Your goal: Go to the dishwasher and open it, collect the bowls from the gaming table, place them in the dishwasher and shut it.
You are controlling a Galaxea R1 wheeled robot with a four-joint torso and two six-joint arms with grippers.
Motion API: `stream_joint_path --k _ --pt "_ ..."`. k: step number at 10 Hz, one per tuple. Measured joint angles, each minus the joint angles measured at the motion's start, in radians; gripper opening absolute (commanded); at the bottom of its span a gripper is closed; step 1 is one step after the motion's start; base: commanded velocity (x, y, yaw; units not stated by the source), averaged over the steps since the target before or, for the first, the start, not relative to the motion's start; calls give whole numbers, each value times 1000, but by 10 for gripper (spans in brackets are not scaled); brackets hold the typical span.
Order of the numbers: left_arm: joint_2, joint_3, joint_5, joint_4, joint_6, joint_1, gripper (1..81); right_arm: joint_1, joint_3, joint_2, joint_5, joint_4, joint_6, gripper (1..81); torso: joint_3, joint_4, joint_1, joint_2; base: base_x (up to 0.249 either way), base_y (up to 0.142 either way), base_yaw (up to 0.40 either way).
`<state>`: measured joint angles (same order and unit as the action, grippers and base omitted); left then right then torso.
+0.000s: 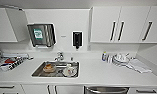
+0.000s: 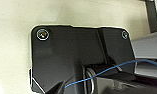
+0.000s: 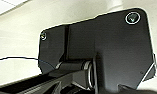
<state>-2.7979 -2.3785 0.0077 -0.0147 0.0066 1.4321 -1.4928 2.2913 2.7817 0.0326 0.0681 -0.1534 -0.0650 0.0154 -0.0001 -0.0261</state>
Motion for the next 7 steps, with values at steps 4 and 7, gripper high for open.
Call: stream_joint_path --k 4,7 --pt "0 0 0 0 0 0 811 0 0 0 0 0 0 811 0 0 0 0 116 0 0" --pt "0 0 0 0 0 0 811 0 0 1 1 0 0 811 0 0 0 0 103 0 0"
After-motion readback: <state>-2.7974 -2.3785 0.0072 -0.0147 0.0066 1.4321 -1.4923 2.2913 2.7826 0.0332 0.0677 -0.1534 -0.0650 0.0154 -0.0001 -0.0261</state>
